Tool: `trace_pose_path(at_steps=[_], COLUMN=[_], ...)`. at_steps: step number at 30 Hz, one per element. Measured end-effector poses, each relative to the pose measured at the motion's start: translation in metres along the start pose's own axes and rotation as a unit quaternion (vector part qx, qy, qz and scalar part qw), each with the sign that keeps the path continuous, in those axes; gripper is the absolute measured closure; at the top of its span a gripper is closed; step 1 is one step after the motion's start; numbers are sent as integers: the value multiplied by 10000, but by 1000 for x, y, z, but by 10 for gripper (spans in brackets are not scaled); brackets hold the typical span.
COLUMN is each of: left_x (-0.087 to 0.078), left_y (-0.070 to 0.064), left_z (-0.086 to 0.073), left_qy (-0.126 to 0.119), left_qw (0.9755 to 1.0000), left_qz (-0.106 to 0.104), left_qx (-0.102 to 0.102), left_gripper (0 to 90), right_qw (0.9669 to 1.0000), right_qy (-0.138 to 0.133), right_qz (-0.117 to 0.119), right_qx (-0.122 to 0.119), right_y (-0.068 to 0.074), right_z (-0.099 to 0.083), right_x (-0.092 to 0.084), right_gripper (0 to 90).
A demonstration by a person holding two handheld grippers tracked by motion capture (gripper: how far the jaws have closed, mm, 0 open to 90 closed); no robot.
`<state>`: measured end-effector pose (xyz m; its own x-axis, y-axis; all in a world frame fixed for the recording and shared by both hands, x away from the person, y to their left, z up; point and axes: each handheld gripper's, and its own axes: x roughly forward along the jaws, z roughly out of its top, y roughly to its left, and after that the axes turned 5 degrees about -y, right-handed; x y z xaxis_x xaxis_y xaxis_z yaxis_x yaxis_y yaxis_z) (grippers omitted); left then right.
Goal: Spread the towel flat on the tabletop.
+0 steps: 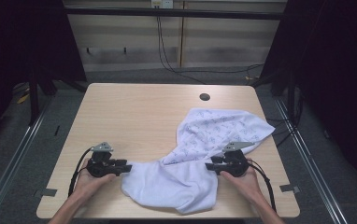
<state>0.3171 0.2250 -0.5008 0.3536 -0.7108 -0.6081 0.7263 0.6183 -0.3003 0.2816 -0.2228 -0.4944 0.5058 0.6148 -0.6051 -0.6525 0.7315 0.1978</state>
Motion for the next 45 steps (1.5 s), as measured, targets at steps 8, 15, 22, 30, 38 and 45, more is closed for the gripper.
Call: trace_pose_path(at_steps=[8, 15, 22, 30, 38, 45], left_x=[-9, -43, -72, -91, -114, -129], left_y=[-9, -5, -16, -51, -98, -95], left_z=[2, 35, 46, -20, -52, -63], left_qy=[-264, -1257, -1707, -1258, -857, -1080], left_qw=[9991, 9919, 9845, 9883, 9863, 9849], left_qz=[-325, -170, -382, -837, -1142, -1075], left_qx=[-30, -94, 119, 228, 821, 824], left_gripper=[876, 879, 878, 876, 873, 718], right_qw=[9987, 9952, 9881, 9908, 9923, 9923], right_qy=[-392, -944, -1501, -1210, -737, -667], right_qz=[329, 3, -56, 599, 985, 1021], right_qx=[31, 268, 321, 91, -164, -233], right_y=[5, -12, -22, 32, 83, 83], right_z=[5, 26, 43, -15, -70, -66], right_x=[-14, -46, -86, -117, -162, -171], right_gripper=[878, 883, 883, 883, 837, 655])
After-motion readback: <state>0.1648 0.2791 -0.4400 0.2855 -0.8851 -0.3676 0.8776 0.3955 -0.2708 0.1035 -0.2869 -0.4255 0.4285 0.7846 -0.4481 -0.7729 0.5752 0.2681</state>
